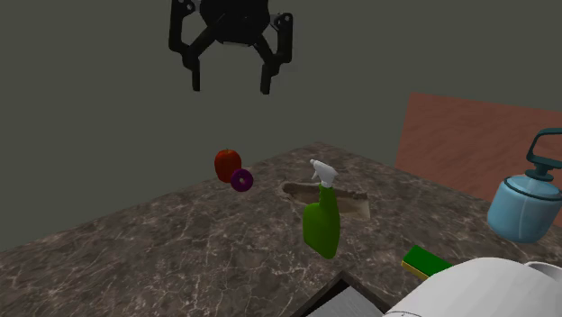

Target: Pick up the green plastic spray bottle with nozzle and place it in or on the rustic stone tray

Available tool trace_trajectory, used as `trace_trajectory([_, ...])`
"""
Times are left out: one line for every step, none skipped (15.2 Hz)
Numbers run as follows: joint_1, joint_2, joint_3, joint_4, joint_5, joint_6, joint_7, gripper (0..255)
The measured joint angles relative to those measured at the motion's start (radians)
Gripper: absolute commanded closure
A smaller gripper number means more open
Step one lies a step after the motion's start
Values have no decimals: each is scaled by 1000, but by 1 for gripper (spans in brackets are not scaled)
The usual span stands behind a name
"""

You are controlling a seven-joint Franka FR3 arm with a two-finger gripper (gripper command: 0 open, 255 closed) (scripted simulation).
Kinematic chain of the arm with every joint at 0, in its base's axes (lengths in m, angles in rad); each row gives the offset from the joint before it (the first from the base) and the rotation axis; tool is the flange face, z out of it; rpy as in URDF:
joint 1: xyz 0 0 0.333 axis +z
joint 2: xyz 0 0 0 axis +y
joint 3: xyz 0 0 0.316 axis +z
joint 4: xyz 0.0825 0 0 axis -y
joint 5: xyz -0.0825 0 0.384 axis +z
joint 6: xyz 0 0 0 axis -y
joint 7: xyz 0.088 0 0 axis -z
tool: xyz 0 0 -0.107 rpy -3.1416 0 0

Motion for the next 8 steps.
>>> trace_trajectory([0, 0, 0, 0, 0, 0, 0, 0])
trace_trajectory([-2, -3, -8, -14, -6, 10, -11, 0])
trace_trajectory([-6, -3, -21, -30, -16, 23, -29, 0])
trace_trajectory([-9, -8, -34, -47, -26, 33, -47, 0])
trace_trajectory([-14, -8, -53, -65, -39, 49, -72, 0])
trace_trajectory([-20, -14, -71, -86, -53, 62, -95, 0])
trace_trajectory([-24, -13, -88, -102, -66, 77, -118, 0])
trace_trajectory([-30, -8, -109, -117, -81, 95, -144, 0])
